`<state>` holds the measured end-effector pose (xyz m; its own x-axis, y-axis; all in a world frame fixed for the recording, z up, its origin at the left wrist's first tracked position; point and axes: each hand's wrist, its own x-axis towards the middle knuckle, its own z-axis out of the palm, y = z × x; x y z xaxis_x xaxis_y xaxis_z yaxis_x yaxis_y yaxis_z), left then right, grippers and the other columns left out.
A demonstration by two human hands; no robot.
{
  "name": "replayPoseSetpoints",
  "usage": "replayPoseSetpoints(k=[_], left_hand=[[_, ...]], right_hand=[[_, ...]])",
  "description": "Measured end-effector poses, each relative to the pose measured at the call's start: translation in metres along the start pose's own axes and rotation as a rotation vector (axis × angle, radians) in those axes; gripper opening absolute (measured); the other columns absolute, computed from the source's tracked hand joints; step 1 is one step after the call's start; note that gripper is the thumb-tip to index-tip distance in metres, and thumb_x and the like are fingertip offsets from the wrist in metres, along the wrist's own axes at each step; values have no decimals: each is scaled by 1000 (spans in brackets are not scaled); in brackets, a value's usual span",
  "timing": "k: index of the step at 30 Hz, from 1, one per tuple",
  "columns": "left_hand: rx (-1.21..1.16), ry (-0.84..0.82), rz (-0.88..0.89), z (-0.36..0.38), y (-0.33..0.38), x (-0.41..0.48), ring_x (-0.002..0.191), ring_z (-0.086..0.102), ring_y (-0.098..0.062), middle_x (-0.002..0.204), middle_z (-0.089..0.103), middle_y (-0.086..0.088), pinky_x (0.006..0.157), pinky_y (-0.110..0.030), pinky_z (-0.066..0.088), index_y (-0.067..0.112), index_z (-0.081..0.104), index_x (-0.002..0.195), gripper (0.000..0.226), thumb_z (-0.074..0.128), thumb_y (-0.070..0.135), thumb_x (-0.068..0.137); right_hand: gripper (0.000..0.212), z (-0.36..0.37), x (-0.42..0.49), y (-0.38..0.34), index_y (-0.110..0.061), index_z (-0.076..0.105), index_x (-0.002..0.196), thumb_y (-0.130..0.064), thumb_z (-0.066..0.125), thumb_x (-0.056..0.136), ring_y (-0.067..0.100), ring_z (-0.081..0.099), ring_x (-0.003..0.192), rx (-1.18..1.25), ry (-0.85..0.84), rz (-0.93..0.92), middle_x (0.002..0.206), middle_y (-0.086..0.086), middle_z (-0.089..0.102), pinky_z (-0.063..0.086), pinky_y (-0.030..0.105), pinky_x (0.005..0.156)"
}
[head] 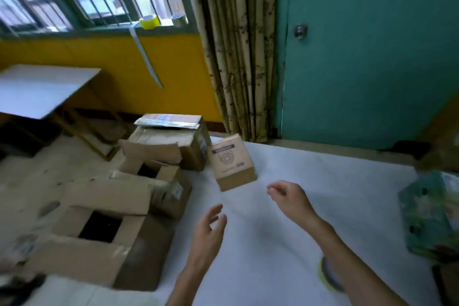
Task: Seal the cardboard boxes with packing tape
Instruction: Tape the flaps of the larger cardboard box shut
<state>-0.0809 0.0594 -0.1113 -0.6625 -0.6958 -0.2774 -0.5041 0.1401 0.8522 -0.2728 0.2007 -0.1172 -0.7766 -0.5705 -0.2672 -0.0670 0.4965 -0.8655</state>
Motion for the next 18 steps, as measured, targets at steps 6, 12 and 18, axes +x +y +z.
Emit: replayPoseSetpoints(k=[6,12,18], left_hand=[[-31,381,136,-132,-4,-2,90,66,8,103,72,12,74,-9,51,25,70,113,20,60,12,101],[276,740,-9,-277,-51,30,99,62,-29,112,66,-11,84,-42,49,14,62,131,34,52,32,104],[321,365,-410,-353,-116,52,138,42,-39,151,47,-18,112,-50,30,19,50,148,63,37,61,102]], right_hand=[[10,102,-7,-59,-32,67,88,-24,63,93,15,67,87,63,-191,-21,90,-5,72,55,32,76],[48,210,-47,-103,-22,56,131,-50,61,93,12,57,113,277,-452,125,120,-7,61,51,30,92],[80,276,-67,-122,-28,21,156,-61,55,91,16,31,144,440,-472,267,158,-4,30,31,31,112]])
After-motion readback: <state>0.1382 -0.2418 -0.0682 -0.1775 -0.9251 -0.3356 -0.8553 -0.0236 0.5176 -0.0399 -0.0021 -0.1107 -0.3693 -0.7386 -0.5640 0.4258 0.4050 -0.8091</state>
